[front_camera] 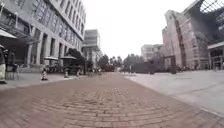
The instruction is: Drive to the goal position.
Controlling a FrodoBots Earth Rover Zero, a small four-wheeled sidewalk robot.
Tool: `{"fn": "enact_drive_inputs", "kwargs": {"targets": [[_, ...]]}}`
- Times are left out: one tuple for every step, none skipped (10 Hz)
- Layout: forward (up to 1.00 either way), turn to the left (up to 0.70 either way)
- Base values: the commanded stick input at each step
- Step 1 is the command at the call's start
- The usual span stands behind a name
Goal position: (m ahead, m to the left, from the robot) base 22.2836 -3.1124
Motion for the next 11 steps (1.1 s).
{"fn": "enact_drive_inputs", "kwargs": {"targets": [[0.45, 0.0], [0.45, 0.0], [0.45, 0.0], [0.45, 0.0], [0.45, 0.0], [0.45, 0.0], [0.45, 0.0], [0.45, 0.0], [0.45, 0.0], [0.45, 0.0], [0.45, 0.0]]}}
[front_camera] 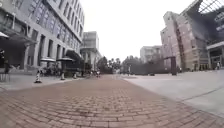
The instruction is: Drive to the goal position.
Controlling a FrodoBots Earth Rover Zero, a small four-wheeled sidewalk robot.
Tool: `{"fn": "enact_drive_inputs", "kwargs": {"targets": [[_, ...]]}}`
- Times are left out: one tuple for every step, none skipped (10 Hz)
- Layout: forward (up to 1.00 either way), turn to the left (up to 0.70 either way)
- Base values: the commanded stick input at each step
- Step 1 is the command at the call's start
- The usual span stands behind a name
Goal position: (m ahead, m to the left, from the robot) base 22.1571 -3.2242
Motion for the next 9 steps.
{"fn": "enact_drive_inputs", "kwargs": {"targets": [[0.45, 0.0], [0.45, 0.0], [0.45, 0.0], [0.45, 0.0], [0.45, 0.0], [0.45, 0.0], [0.45, 0.0], [0.45, 0.0], [0.45, 0.0]]}}
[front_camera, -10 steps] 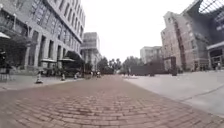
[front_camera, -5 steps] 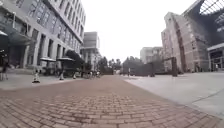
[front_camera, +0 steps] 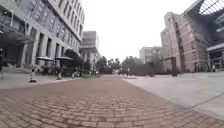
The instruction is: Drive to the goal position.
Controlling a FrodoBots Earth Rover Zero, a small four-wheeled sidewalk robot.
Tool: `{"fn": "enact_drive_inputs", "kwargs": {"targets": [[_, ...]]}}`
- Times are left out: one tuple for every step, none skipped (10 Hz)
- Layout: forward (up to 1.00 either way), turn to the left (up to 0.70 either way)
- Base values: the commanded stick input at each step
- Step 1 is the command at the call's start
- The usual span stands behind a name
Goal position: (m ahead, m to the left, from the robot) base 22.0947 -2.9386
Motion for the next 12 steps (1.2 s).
{"fn": "enact_drive_inputs", "kwargs": {"targets": [[0.45, 0.0], [0.45, 0.0], [0.45, 0.0], [0.45, 0.0], [0.45, 0.0], [0.45, 0.0], [0.45, 0.0], [0.45, 0.0], [0.45, 0.0], [0.45, 0.0], [0.45, 0.0], [0.45, 0.0]]}}
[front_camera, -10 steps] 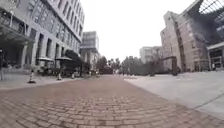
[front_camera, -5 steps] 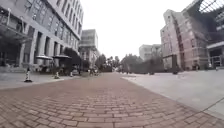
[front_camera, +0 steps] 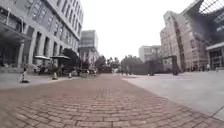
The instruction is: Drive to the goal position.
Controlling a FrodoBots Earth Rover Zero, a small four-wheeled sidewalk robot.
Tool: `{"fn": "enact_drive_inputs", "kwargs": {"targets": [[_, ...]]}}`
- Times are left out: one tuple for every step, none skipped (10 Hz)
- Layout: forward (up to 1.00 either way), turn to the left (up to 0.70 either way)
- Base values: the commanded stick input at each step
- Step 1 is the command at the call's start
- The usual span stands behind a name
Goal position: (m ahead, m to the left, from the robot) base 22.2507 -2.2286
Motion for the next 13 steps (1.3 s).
{"fn": "enact_drive_inputs", "kwargs": {"targets": [[0.45, 0.0], [0.45, 0.0], [0.45, 0.0], [0.45, 0.0], [0.45, 0.0], [0.45, 0.0], [0.45, 0.0], [0.45, 0.0], [0.45, 0.0], [0.45, 0.0], [0.45, 0.0], [0.45, 0.0], [0.45, 0.0]]}}
